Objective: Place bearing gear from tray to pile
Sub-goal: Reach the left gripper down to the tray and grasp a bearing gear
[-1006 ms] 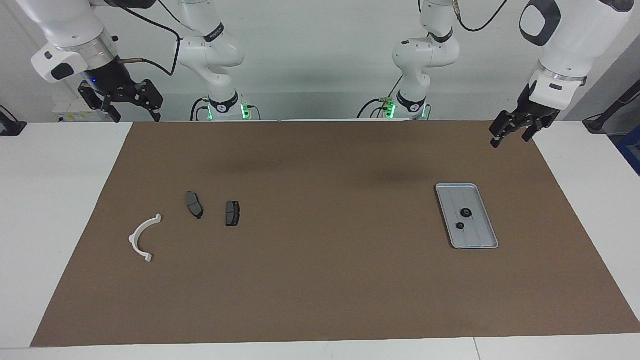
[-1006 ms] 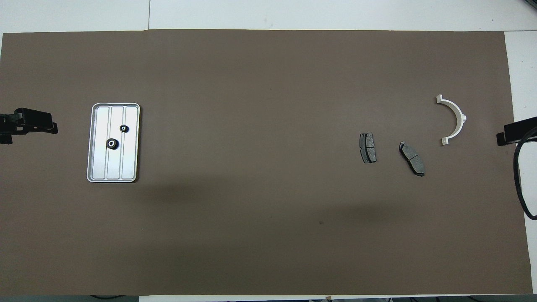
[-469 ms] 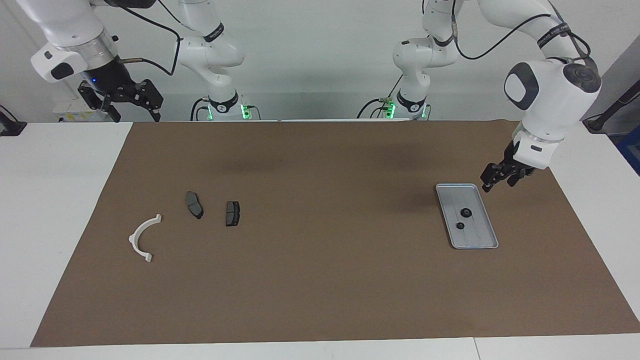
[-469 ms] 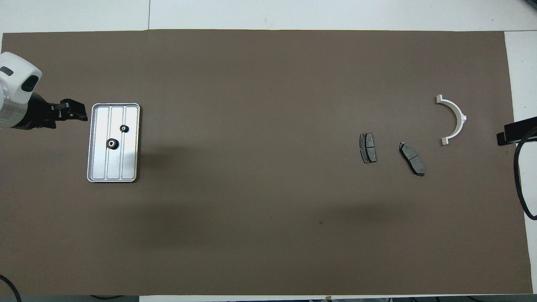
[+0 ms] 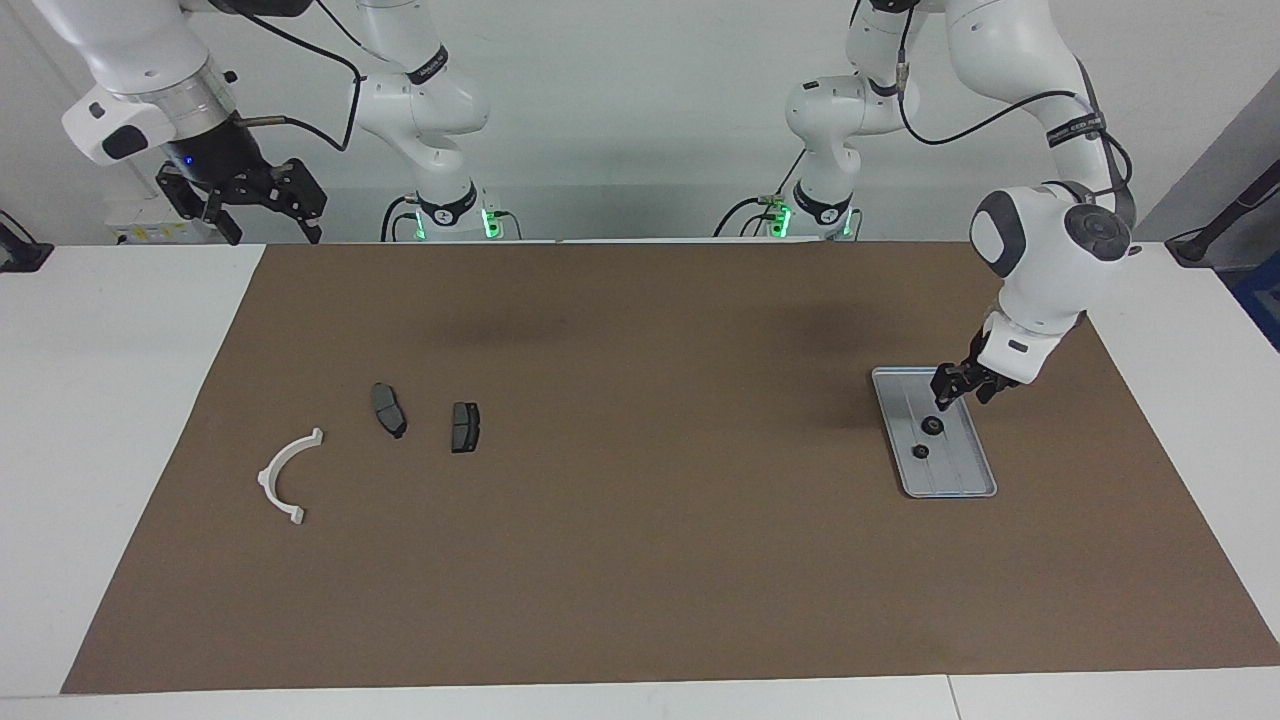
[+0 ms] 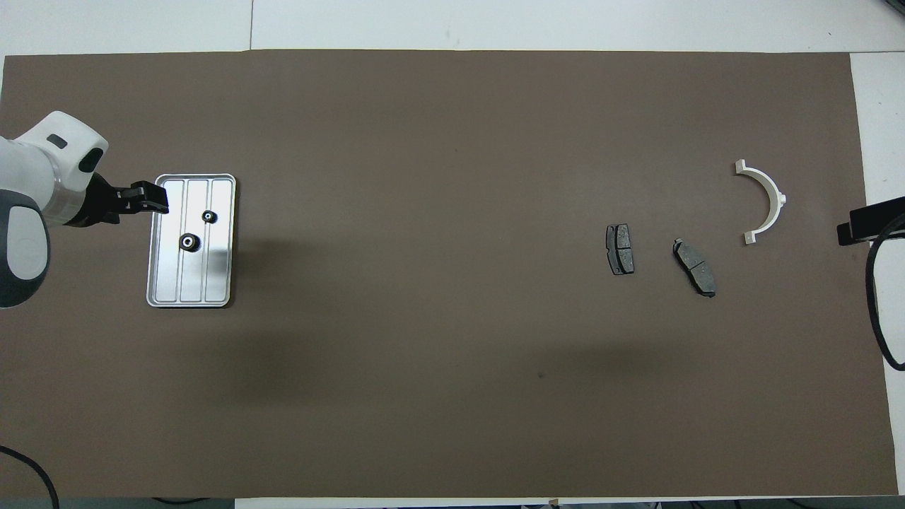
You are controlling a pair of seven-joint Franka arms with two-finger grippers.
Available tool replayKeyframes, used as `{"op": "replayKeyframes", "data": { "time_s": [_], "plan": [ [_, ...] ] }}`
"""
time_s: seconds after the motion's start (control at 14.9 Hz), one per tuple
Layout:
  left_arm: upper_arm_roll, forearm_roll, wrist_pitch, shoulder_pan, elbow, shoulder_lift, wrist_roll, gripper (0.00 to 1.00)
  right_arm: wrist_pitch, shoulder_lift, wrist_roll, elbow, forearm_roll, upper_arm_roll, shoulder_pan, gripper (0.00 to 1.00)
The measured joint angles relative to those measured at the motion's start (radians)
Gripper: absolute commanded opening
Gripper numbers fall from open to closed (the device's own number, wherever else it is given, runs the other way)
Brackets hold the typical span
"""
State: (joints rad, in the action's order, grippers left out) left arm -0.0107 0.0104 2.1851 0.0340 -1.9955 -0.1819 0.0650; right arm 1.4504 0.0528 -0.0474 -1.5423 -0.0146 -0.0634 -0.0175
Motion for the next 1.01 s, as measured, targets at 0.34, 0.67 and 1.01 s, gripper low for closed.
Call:
{"op": "replayKeyframes", "data": {
  "time_s": [0.34,0.67,1.01],
  "plan": [
    [-0.001,0.001,0.042,0.0,-0.002,-0.06,-0.012,0.67,0.0,0.0,0.0,0.0,0.0,0.0,0.001,1.0],
    [0.0,0.001,0.097,0.001,-0.024,-0.091,-0.053,0.66,0.0,0.0,0.0,0.0,0.0,0.0,0.001,1.0],
    [0.0,0.001,0.143,0.01,-0.061,-0.092,-0.061,0.61,0.0,0.0,0.0,0.0,0.0,0.0,0.007,1.0]
  ]
}}
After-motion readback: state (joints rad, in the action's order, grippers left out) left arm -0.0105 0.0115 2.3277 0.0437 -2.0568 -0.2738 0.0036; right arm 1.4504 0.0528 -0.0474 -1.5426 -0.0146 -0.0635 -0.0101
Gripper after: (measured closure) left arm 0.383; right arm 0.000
